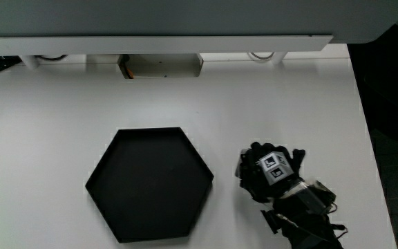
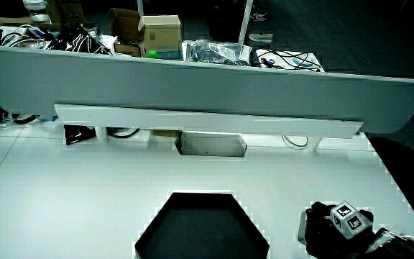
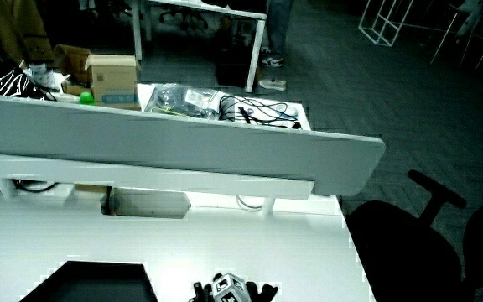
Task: Place speaker on desk
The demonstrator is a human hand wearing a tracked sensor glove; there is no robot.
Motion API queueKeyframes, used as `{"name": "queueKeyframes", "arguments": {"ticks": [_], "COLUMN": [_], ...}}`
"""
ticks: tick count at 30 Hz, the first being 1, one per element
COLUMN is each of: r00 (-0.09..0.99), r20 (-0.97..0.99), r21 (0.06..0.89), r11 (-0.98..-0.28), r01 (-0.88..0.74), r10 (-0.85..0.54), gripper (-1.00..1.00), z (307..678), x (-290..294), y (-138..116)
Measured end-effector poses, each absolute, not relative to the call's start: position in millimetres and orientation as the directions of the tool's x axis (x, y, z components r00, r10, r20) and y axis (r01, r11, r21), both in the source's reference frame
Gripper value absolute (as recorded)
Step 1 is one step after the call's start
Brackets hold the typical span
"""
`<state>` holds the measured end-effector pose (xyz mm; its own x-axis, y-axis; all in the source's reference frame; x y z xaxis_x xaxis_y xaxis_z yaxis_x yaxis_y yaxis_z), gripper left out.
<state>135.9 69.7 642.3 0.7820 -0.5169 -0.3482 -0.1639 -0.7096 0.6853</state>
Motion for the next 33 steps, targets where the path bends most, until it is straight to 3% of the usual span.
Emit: {"name": "queueKeyframes", "arguments": {"ticks": [9, 13, 20, 30, 33], "r00": [0.787, 0.816, 0.813, 0.797, 0.798], "r20": [-0.420, -0.376, -0.369, -0.408, -0.392], "r21": [0.766, 0.812, 0.842, 0.810, 0.846], "r11": [-0.641, -0.580, -0.532, -0.580, -0.521], "r01": [0.040, 0.063, 0.089, 0.090, 0.116], "r10": [-0.453, -0.438, -0.450, -0.445, -0.458], "gripper": [0.00, 0.00, 0.00, 0.00, -0.13], "z": [676.8, 692.0, 697.7, 688.5, 692.9], "x": [185.9, 208.8, 223.6, 215.5, 212.6], "y": [74.0, 78.7, 83.6, 73.8, 71.6]}}
